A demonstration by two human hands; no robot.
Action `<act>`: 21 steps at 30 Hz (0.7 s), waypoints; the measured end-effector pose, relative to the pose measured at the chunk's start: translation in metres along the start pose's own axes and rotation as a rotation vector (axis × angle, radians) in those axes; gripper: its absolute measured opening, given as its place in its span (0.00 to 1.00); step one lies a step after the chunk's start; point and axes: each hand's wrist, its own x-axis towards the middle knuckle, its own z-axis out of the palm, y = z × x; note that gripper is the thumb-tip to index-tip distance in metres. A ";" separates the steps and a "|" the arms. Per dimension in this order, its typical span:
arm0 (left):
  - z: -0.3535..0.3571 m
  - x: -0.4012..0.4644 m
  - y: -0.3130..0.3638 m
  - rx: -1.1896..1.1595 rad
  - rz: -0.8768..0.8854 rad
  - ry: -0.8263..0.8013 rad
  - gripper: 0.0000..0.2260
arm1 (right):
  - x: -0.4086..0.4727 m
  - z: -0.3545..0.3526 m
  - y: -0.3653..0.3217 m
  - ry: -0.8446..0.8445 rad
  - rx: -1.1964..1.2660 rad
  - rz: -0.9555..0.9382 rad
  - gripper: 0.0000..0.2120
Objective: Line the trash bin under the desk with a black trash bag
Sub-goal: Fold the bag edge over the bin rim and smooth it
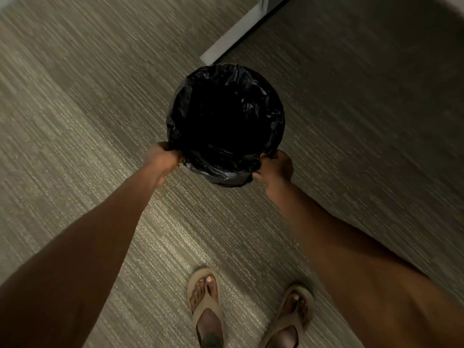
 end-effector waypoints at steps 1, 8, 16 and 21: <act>0.002 0.003 -0.001 -0.004 -0.011 0.002 0.15 | 0.002 0.003 0.001 0.001 -0.009 0.006 0.13; 0.016 -0.009 0.003 -0.016 0.018 0.032 0.17 | -0.005 -0.001 -0.009 -0.038 -0.034 0.018 0.17; 0.013 -0.075 0.019 0.237 0.220 0.173 0.40 | -0.048 -0.042 -0.036 0.118 -0.533 -0.382 0.32; -0.003 -0.132 0.026 0.437 0.592 0.138 0.41 | -0.103 -0.052 -0.059 0.059 -0.859 -0.771 0.36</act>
